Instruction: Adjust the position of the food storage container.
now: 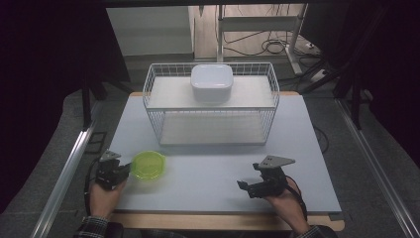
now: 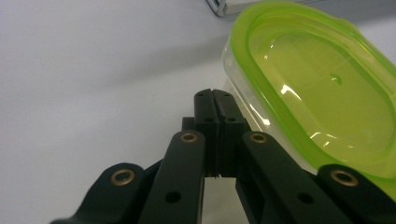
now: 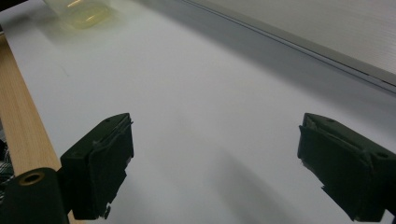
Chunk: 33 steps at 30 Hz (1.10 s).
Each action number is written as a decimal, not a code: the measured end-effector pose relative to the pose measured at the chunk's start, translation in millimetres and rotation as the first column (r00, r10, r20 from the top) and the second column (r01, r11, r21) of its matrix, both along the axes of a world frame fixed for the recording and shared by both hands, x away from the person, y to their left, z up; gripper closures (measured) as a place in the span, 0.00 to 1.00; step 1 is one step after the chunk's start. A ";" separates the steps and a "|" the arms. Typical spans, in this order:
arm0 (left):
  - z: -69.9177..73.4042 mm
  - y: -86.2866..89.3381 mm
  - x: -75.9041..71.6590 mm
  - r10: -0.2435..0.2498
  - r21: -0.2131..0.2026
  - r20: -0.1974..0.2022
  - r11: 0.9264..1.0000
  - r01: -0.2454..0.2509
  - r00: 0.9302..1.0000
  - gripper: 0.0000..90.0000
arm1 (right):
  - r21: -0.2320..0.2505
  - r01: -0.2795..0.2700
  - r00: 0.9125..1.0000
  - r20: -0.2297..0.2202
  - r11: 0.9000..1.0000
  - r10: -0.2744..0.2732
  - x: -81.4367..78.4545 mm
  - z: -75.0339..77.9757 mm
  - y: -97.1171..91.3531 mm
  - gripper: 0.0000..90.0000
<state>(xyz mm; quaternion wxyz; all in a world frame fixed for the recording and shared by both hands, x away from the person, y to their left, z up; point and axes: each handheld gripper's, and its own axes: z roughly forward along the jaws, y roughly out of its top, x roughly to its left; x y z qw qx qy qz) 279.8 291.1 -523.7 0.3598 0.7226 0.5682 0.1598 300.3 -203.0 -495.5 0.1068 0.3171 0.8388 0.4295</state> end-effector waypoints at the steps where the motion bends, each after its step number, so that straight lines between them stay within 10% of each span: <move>1: -1.4 2.1 -0.2 -0.003 -0.013 -0.006 1.000 0.003 1.000 0.99 | 0.000 0.000 1.000 0.000 1.000 0.000 0.0 0.0 0.0 0.12; 20: -14.0 -17.7 9.2 -0.145 -0.098 -0.067 0.986 0.138 0.987 0.99 | -0.012 -0.003 1.000 -0.006 1.000 0.003 0.1 -2.0 2.1 0.12; 33: -14.7 -56.1 14.3 -0.258 -0.110 -0.081 0.962 0.249 0.963 0.99 | -0.022 -0.006 1.000 -0.014 1.000 0.006 0.4 -4.0 3.5 0.12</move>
